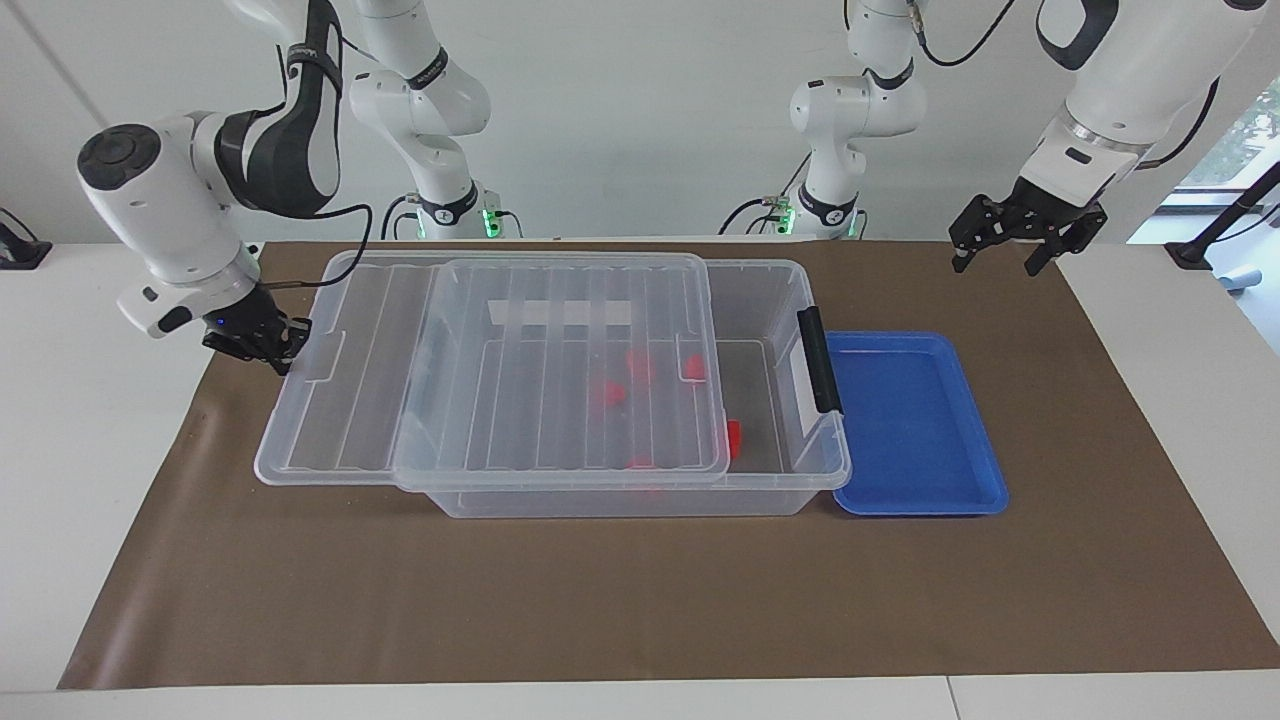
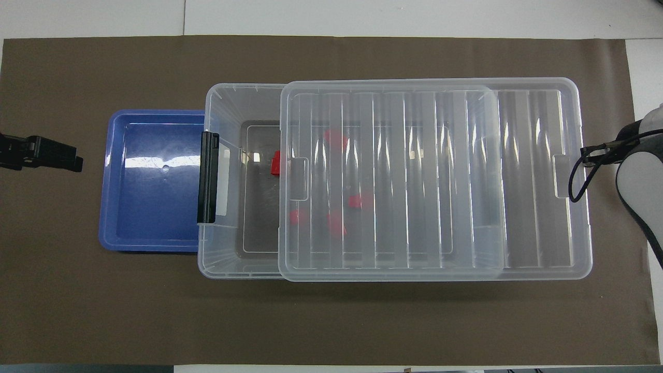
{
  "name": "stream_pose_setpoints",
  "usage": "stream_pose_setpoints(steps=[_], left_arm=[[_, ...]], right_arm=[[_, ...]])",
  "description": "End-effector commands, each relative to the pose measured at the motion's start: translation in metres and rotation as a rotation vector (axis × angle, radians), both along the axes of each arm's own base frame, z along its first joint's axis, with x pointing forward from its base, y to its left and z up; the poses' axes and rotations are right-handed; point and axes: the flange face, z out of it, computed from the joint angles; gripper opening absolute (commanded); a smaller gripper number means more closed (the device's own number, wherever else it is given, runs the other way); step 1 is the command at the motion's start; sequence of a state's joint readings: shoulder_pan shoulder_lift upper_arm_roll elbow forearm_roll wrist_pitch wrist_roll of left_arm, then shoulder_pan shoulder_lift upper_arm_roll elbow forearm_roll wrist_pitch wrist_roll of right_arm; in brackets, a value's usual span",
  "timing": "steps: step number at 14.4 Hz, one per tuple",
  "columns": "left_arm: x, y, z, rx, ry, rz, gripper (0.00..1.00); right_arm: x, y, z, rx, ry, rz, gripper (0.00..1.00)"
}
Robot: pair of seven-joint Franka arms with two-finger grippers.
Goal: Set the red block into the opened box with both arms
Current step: 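Slide the lid fully closed over the box with the right gripper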
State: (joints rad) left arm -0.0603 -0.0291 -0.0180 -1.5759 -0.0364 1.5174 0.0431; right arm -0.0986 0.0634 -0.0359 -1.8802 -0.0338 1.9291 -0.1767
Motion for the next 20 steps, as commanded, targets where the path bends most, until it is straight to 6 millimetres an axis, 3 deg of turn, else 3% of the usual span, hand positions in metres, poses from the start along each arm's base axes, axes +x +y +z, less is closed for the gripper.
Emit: stream_pose_setpoints(steps=[1,4,7,20], left_arm=[[-0.015,-0.004,0.007,-0.010,0.014,-0.012,1.00],[-0.025,-0.001,0.001,-0.009,0.031,-0.007,1.00],[-0.023,0.008,0.001,-0.011,0.014,0.003,1.00],[-0.015,0.008,0.008,0.017,-0.027,-0.023,1.00]], right_arm=[[-0.007,0.022,-0.001,0.005,-0.007,-0.037,0.00],[-0.005,0.046,-0.004,0.006,-0.004,-0.071,0.00],[-0.005,0.060,-0.003,0.006,-0.007,-0.089,0.00],[-0.007,0.130,-0.003,0.008,-0.014,-0.161,0.00]])
